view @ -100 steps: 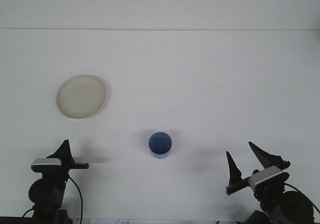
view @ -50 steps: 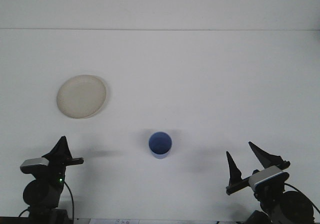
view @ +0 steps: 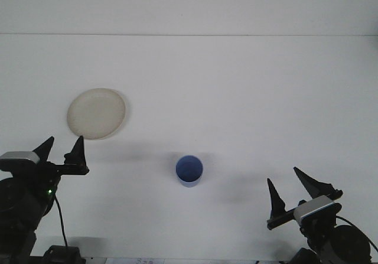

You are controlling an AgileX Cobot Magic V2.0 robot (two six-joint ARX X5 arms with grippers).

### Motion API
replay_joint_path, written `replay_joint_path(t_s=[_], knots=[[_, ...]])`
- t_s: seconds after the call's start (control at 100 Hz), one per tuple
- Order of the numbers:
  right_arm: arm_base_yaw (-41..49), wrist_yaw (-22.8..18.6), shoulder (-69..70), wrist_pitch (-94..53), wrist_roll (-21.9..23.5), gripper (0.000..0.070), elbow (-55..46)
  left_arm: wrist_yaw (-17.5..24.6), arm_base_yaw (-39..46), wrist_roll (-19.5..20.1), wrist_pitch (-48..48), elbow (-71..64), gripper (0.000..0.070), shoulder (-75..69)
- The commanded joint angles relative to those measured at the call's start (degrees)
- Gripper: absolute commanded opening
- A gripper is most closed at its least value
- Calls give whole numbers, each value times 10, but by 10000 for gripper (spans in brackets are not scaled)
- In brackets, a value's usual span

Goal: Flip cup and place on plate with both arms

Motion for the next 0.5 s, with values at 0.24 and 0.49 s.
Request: replay_joint_path(t_s=[0.24,0.49], knots=[[6,-1,1,5,6,496,1,164,-76,30,-128,163,589,195],[6,0,1,5,6,495,1,161,-206,78,-235,284,585,374]])
